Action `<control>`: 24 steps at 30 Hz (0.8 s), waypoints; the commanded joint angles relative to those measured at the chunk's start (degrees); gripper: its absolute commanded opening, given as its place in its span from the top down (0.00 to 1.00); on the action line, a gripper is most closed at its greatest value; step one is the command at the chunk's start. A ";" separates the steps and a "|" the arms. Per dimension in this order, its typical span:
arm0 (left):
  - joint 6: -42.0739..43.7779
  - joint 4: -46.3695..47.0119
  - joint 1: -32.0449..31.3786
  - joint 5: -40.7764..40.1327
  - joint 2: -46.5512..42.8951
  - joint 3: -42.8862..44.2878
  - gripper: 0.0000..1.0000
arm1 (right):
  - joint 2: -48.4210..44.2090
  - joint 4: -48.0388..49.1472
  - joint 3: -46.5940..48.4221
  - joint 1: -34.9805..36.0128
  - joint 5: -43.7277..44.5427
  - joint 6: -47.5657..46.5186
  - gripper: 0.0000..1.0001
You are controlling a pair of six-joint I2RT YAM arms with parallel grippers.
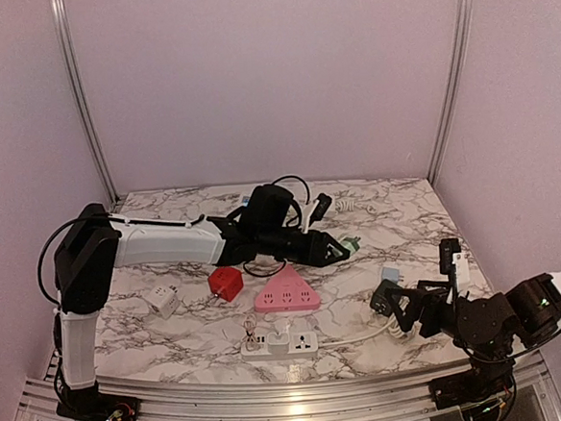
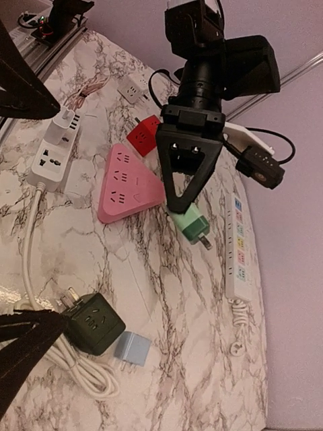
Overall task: Insert the plug
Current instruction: Pick up the plug at the center of the board, then pass from the left arm to the right
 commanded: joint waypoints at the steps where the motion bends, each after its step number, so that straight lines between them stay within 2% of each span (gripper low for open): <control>1: -10.59 6.64 0.05 1.15 -4.95 -5.71 0.81 | -3.01 11.65 -1.36 0.43 4.17 -18.17 0.08; 5: -19.59 12.14 -0.41 -0.68 -8.21 -11.96 0.81 | -3.59 25.11 -5.72 0.43 5.32 -34.40 0.09; 8: -26.57 20.49 -1.33 -2.27 -10.49 -17.09 0.81 | -2.61 34.55 -8.58 0.45 5.83 -46.57 0.08; 11: -32.37 31.42 -2.77 -2.04 -11.62 -21.28 0.82 | -1.07 38.42 -9.39 0.46 7.20 -52.23 0.06; 17: -38.36 53.70 -6.45 -2.33 -9.91 -26.25 0.82 | -2.49 38.46 -10.31 0.51 6.30 -46.22 0.03; 24: -45.11 76.52 -9.21 -0.78 -2.49 -26.54 0.84 | -13.95 39.80 -14.36 0.52 -2.76 -36.22 0.07</control>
